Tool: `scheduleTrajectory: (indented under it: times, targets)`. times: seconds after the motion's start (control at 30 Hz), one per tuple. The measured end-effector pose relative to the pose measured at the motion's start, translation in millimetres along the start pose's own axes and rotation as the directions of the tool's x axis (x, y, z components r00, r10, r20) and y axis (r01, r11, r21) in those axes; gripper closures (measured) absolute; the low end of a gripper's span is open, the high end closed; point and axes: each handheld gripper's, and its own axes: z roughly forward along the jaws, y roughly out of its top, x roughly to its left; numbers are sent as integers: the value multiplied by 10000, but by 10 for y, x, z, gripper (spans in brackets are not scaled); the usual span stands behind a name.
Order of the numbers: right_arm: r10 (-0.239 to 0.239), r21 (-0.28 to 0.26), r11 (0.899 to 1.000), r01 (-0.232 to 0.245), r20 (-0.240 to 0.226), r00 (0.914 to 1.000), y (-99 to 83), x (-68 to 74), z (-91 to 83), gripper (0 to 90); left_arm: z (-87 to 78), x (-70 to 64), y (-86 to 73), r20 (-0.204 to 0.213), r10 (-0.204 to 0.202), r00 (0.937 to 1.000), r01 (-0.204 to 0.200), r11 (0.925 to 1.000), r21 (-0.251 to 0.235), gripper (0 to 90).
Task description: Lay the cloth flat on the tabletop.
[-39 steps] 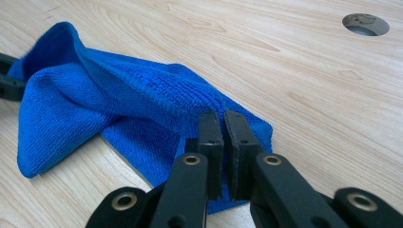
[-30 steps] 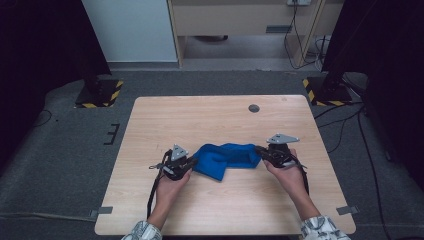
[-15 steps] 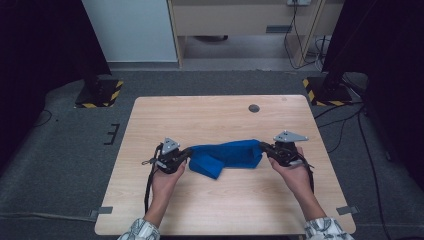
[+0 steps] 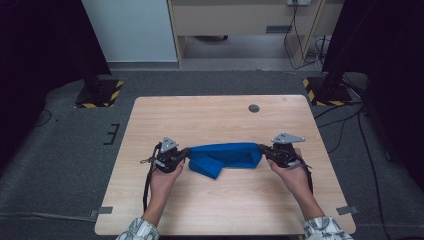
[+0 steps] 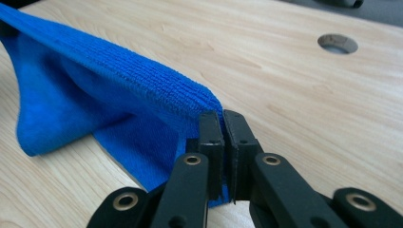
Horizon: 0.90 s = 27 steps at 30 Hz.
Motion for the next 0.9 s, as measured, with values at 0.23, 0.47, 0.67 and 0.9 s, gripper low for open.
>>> scheduleTrajectory:
  times: [0.23, 0.47, 0.67, 0.9]
  targets:
    - [19, -463, 9989, -20, -22, 10000, 79, 1, -120, 871, -9, -41, 29, -2, 18, 10000, -18, 10000, -61, 867]
    - [103, -862, 9962, -93, 114, 9999, 151, 25, -248, 871, -40, -110, 87, -123, 307, 9995, -309, 9993, -194, 865]
    - [160, -1179, 9929, -138, 176, 9997, 218, 60, -370, 871, -92, -147, 129, -88, 399, 9992, -402, 9986, -355, 864]
    - [150, -1393, 9902, -136, 96, 9998, 267, 81, -449, 871, -113, -165, 152, -138, 528, 9985, -532, 9980, -351, 864]
